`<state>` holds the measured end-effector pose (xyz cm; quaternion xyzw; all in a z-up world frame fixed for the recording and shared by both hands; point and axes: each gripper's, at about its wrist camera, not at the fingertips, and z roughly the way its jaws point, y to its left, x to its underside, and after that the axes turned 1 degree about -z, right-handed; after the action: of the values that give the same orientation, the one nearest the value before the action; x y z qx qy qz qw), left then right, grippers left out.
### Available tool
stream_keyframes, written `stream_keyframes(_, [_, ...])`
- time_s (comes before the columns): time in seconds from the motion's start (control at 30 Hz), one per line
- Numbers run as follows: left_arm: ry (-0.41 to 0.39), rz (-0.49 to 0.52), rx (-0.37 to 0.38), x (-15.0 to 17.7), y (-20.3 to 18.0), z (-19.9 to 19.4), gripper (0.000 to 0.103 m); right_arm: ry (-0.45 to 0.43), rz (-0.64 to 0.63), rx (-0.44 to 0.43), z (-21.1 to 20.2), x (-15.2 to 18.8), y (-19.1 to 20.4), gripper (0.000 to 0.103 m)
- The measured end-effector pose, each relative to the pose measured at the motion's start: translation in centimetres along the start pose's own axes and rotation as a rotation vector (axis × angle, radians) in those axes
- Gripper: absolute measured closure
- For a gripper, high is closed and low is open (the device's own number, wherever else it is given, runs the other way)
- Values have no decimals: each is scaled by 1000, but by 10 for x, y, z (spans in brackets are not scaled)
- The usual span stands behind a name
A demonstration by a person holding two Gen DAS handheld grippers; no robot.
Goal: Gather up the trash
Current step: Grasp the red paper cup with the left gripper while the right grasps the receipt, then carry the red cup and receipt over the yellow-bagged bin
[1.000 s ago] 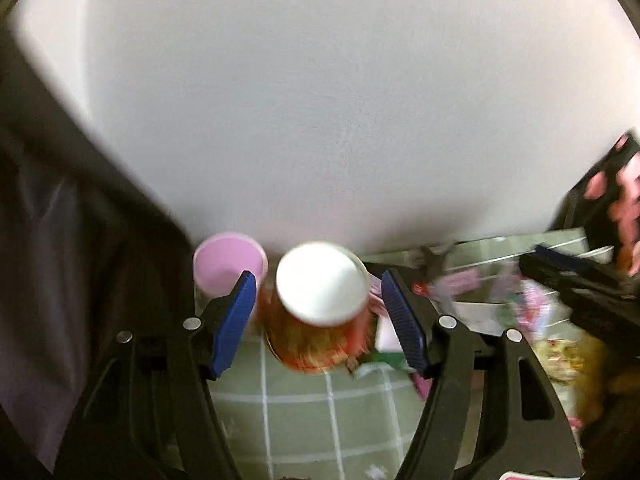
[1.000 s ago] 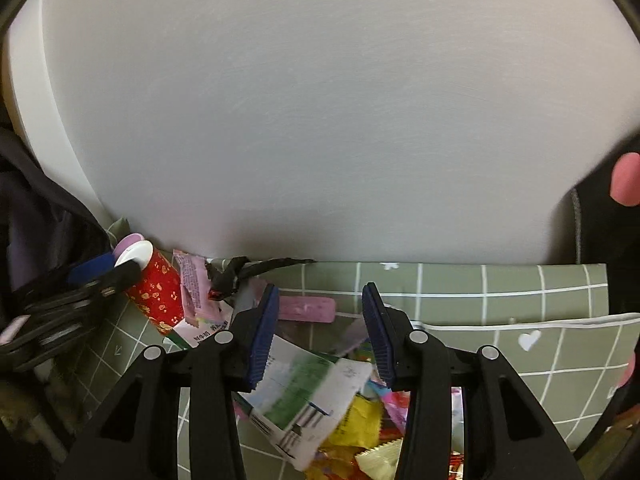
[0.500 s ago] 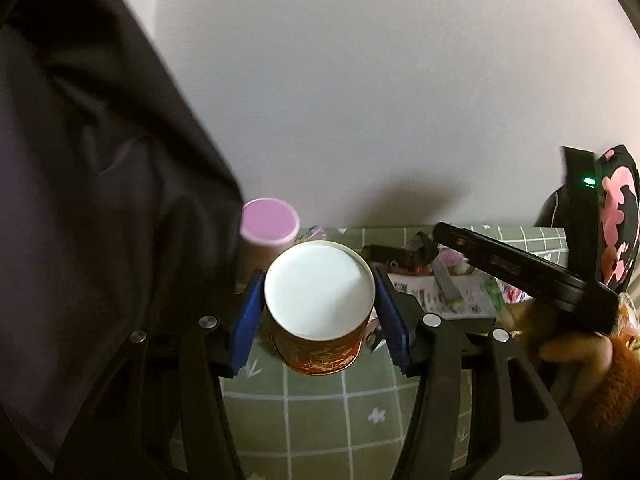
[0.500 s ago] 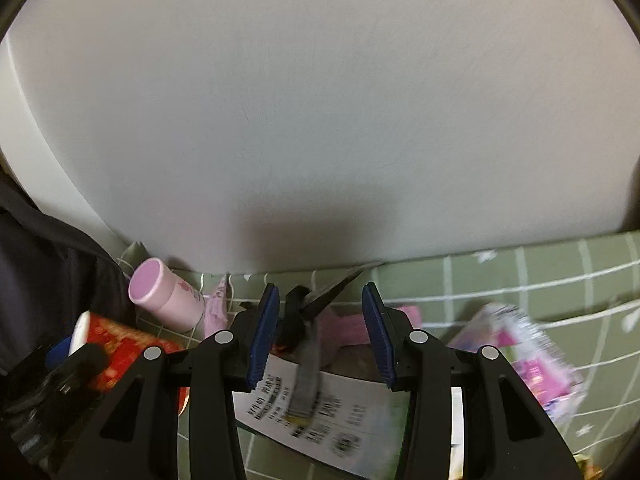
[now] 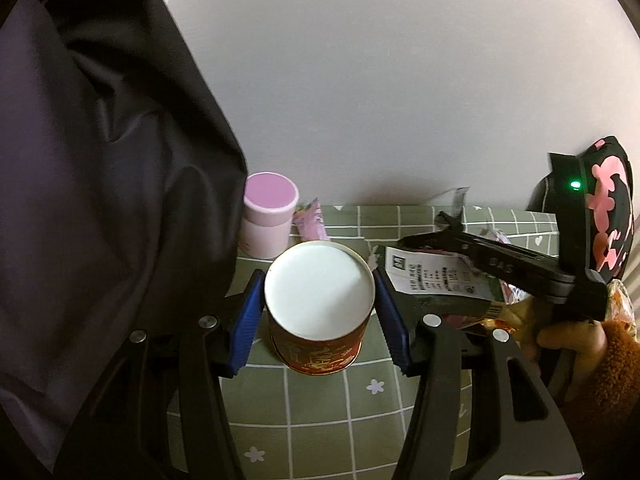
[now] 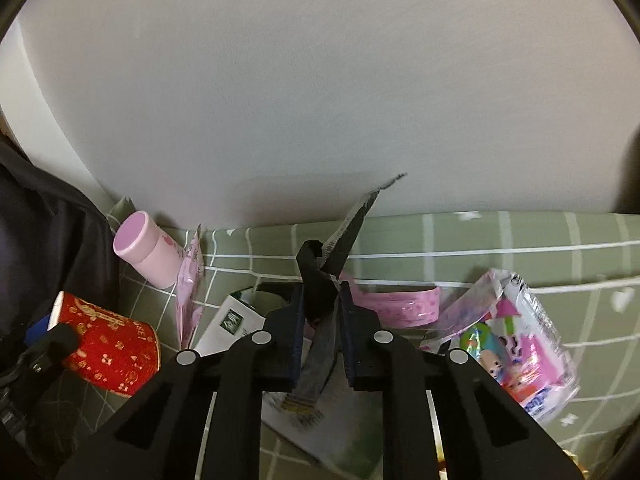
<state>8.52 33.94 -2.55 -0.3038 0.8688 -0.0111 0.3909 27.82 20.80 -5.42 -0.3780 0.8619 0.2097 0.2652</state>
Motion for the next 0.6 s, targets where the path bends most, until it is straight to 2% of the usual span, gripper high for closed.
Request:
stream_keyframes(0.27, [-11, 4, 46, -1, -14, -8, 52, -84, 38, 33, -57, 6, -24, 87])
stream_keyframes(0.6, [-57, 52, 150, -8, -47, -31, 52, -179, 70, 77, -125, 26, -46, 87])
